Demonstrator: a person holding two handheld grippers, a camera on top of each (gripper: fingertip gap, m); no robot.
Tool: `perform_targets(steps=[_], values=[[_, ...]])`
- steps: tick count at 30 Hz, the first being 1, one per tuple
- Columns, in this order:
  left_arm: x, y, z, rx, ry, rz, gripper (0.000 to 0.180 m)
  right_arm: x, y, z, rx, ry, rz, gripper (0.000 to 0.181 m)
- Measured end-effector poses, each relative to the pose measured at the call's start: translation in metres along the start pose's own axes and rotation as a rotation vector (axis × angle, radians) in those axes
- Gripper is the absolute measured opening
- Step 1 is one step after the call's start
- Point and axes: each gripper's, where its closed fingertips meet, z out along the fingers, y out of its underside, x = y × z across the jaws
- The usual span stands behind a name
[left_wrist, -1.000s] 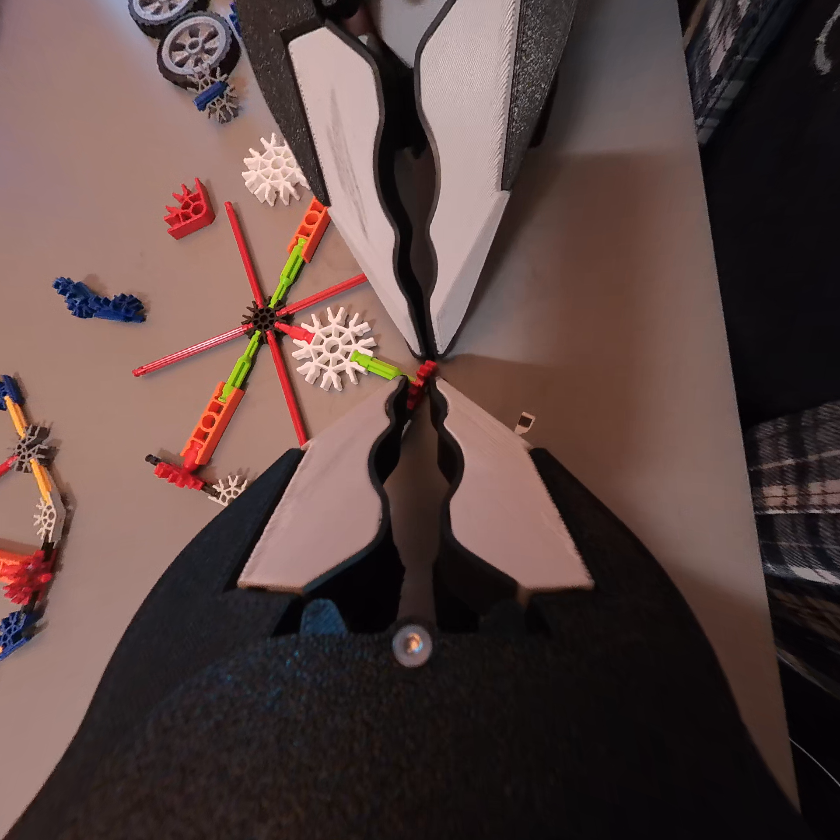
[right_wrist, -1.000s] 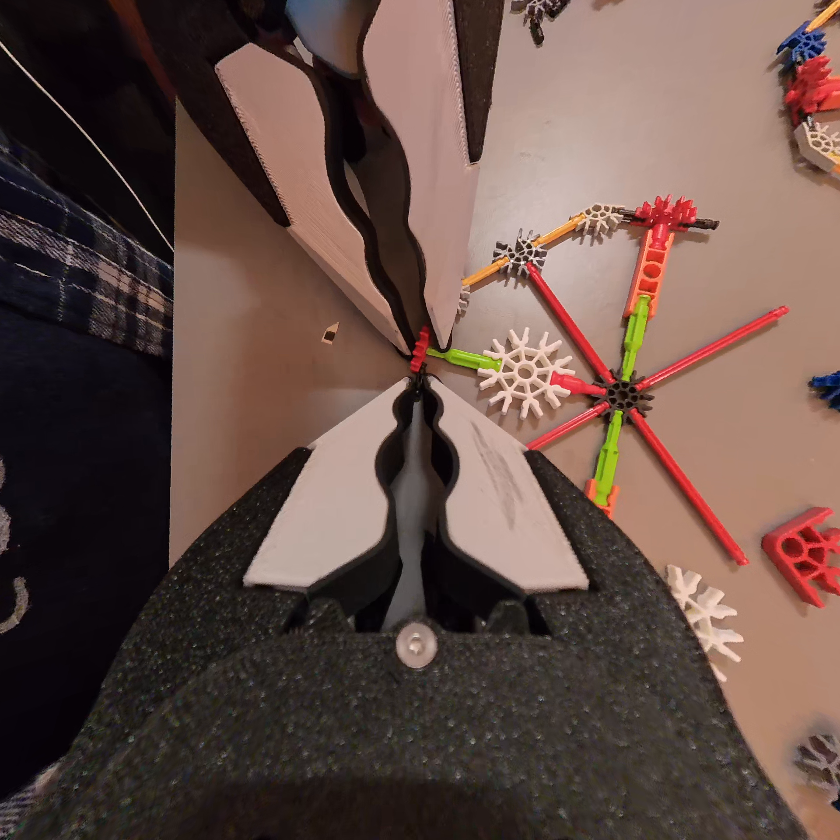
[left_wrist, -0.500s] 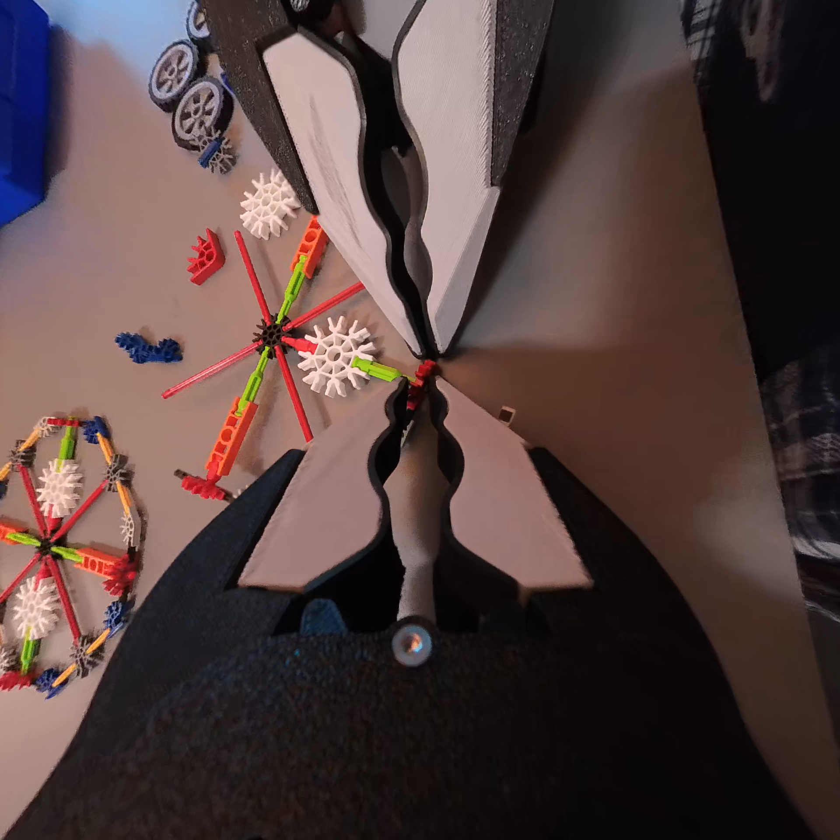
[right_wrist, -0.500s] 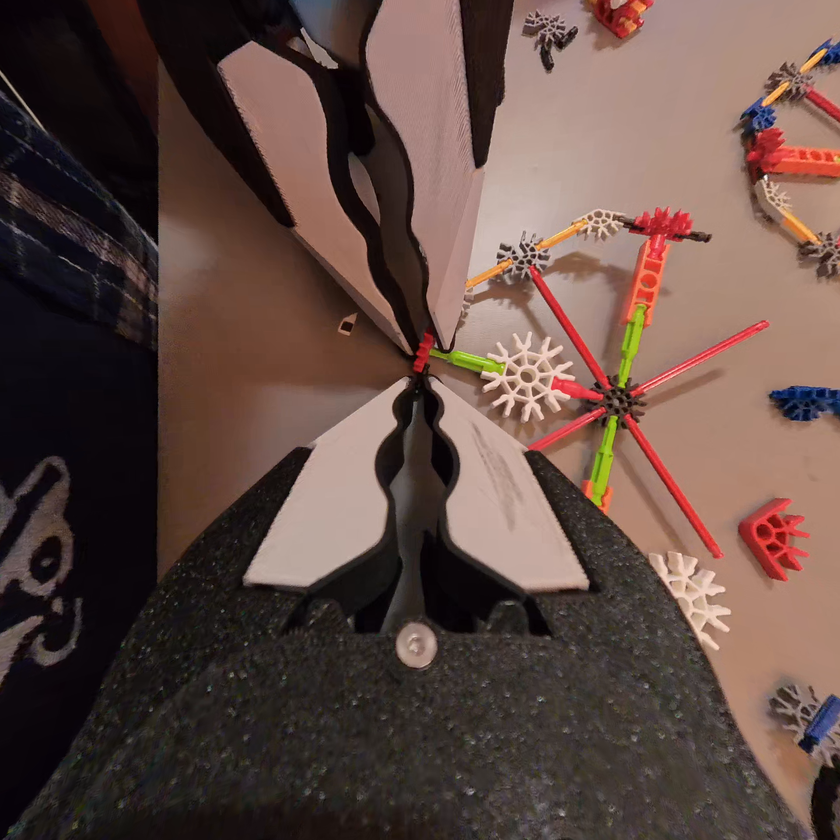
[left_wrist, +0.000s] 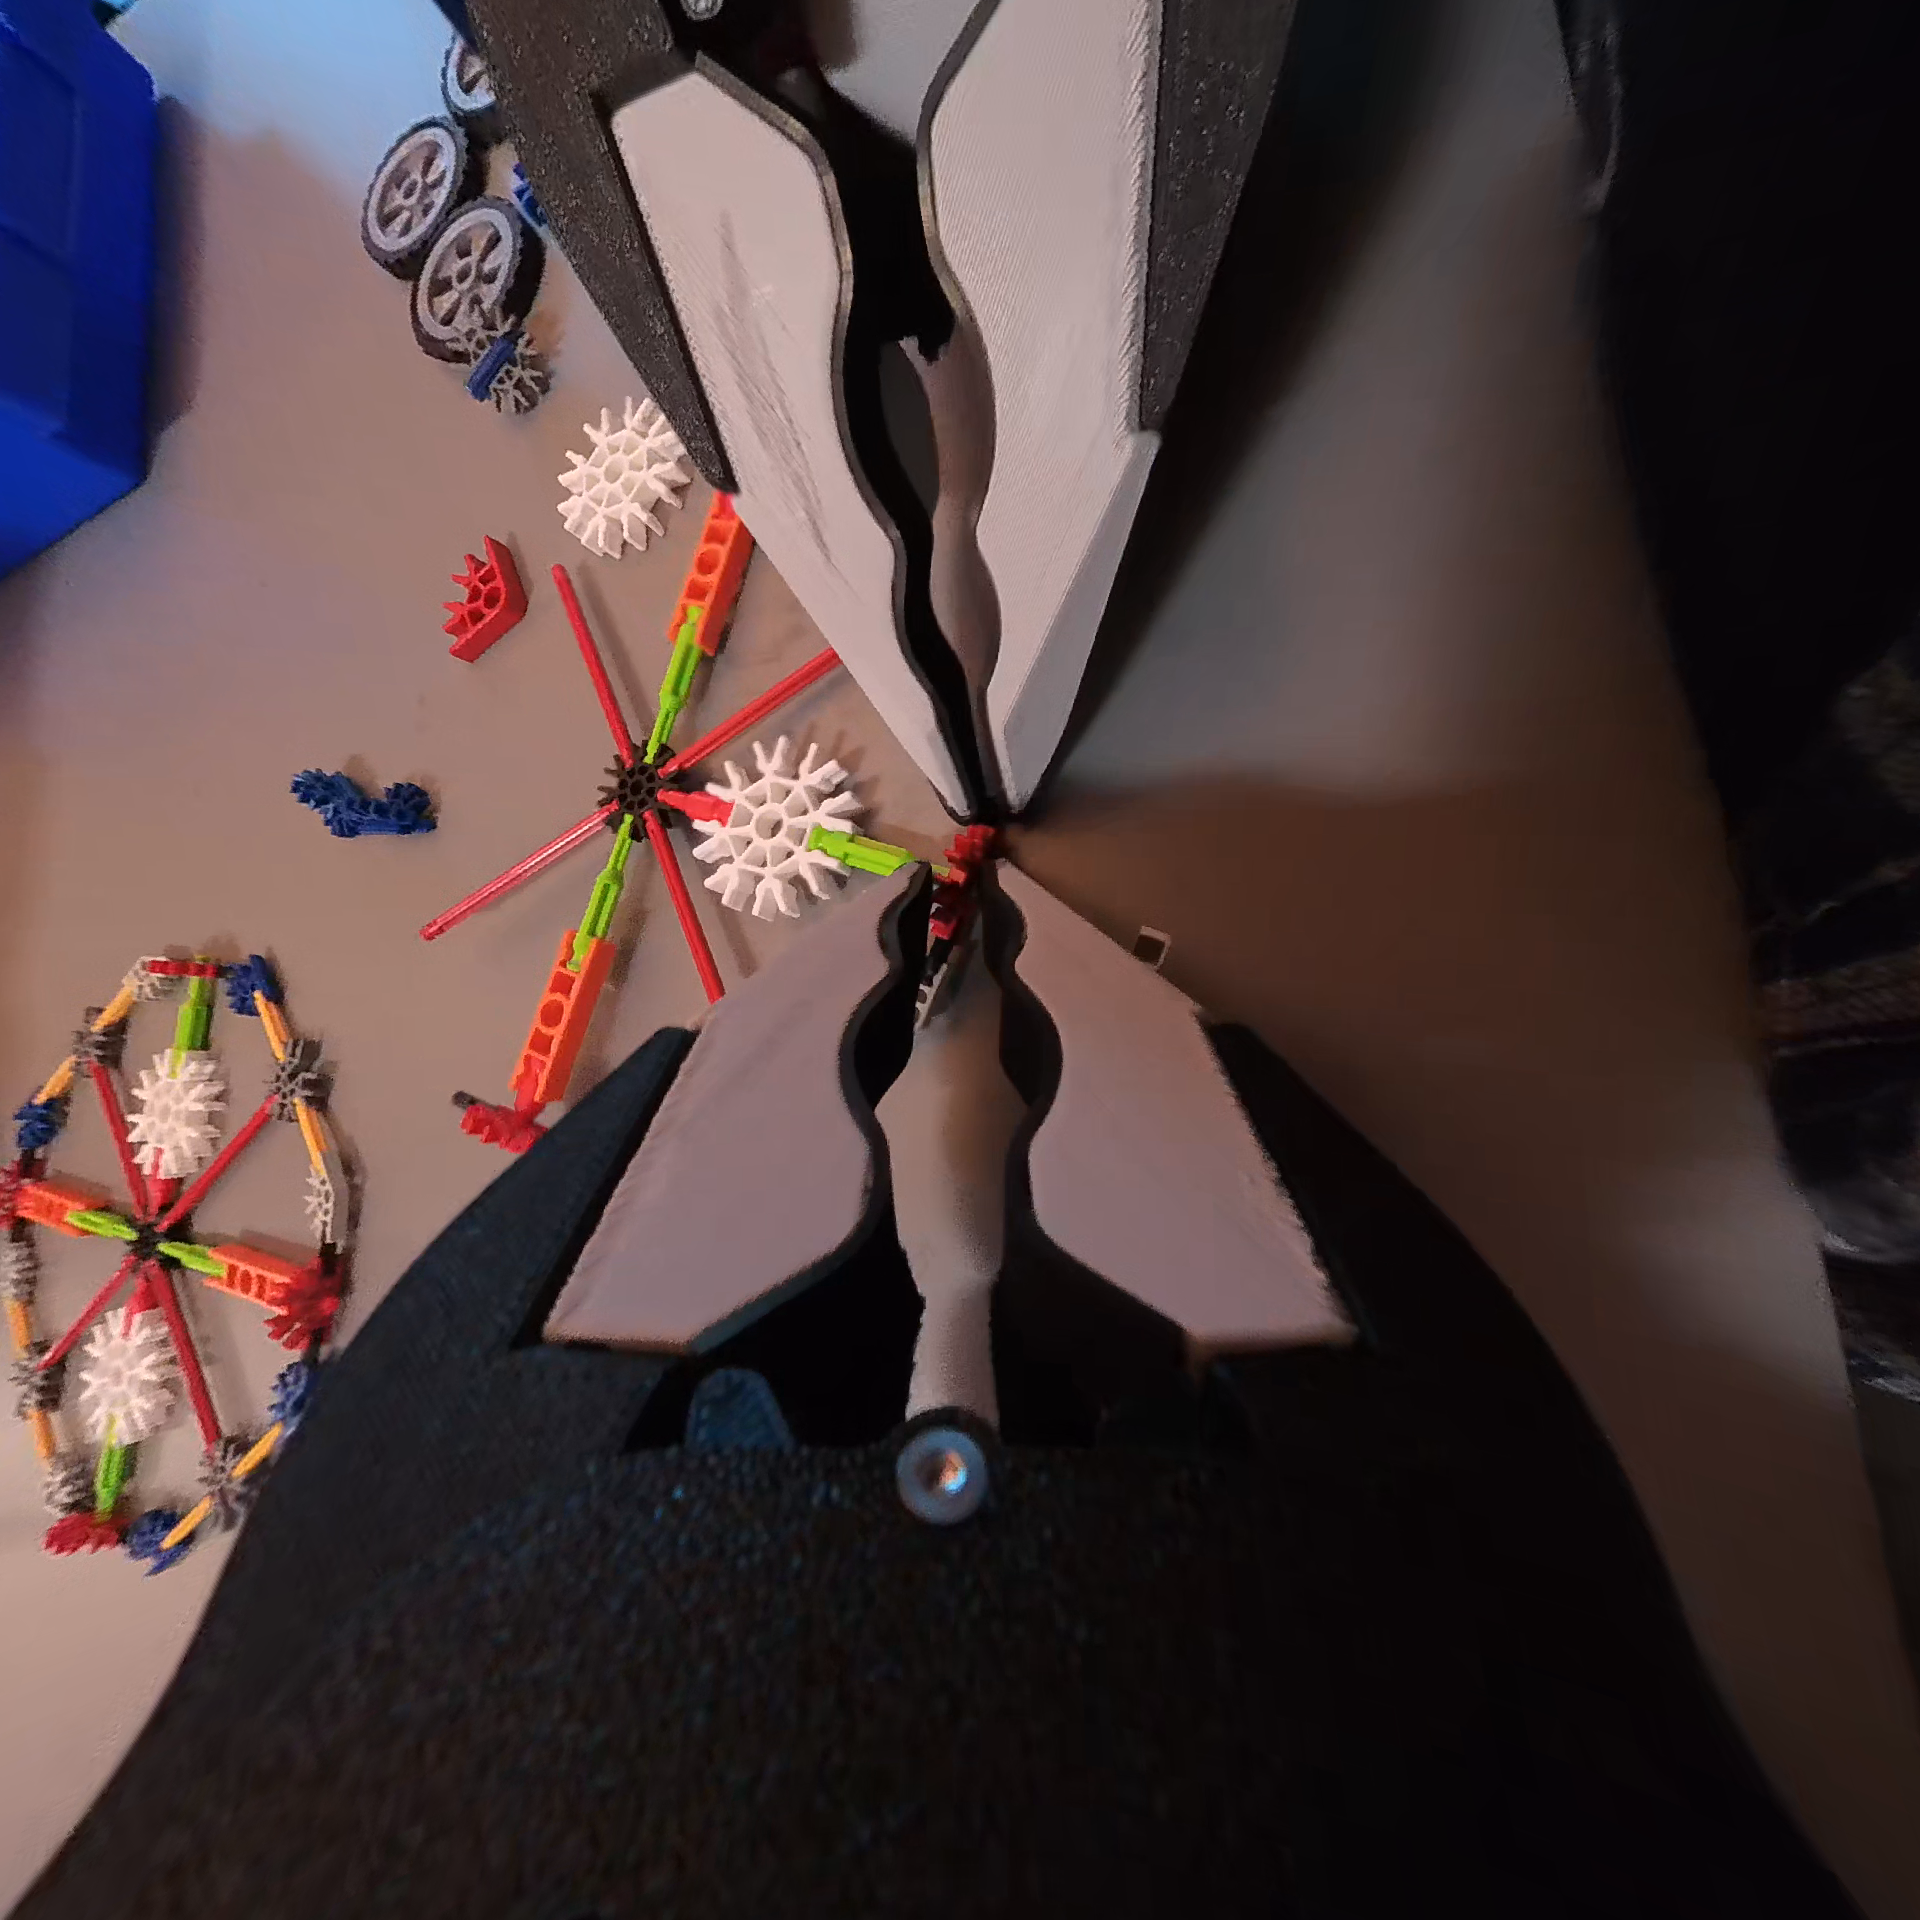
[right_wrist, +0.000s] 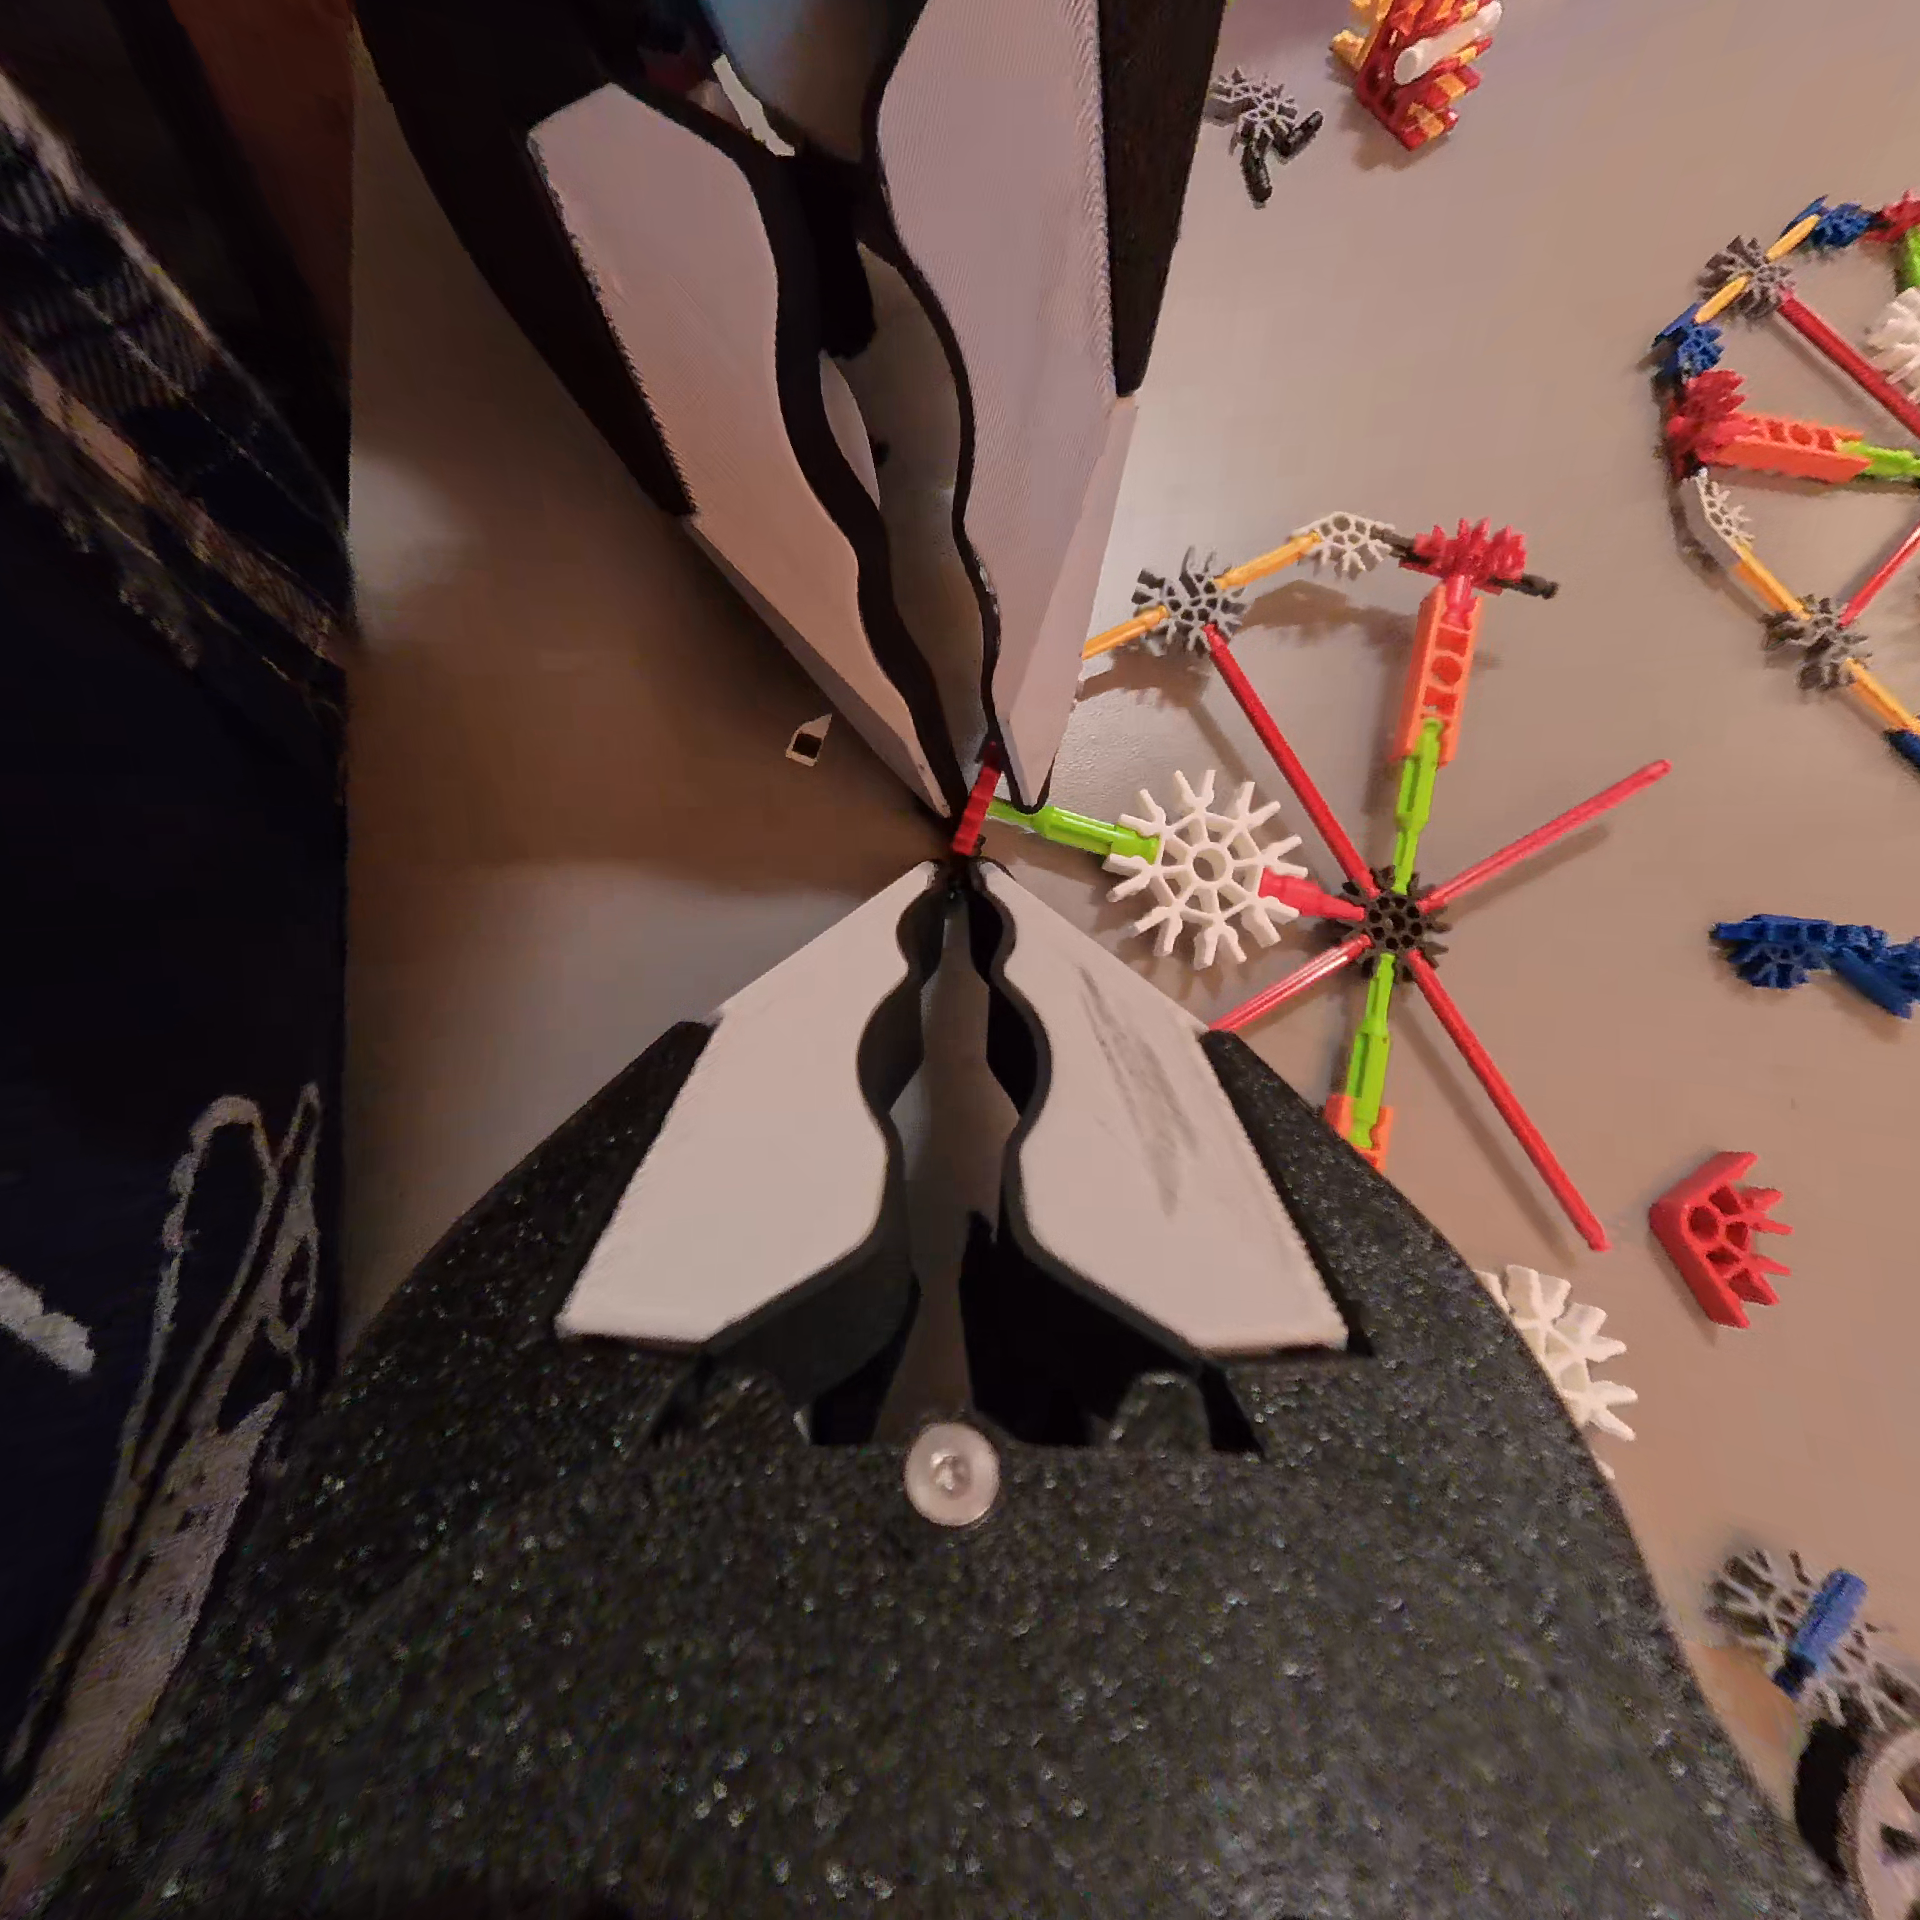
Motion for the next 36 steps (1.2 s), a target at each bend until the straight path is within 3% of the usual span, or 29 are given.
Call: perform_targets(steps=[6, 28, 33, 36], values=[[0.000, 0.000, 0.001, 0.016, 0.066, -0.080, 0.007, -0.001, -0.001, 0.000, 0.006, -0.104, 0.057, 0.002], [-0.001, 0.001, 0.001, 0.011, 0.105, -0.085, 0.009, -0.002, -0.003, 0.002, 0.009, -0.184, 0.073, 0.001], [-0.010, 0.007, -0.001, -0.019, 0.058, -0.110, 0.006, 0.000, -0.008, -0.008, 0.050, -0.157, 0.153, 0.019], [-0.012, 0.011, -0.003, -0.035, 0.051, -0.140, 0.006, 0.004, -0.004, -0.015, 0.042, -0.127, 0.169, 0.019]])
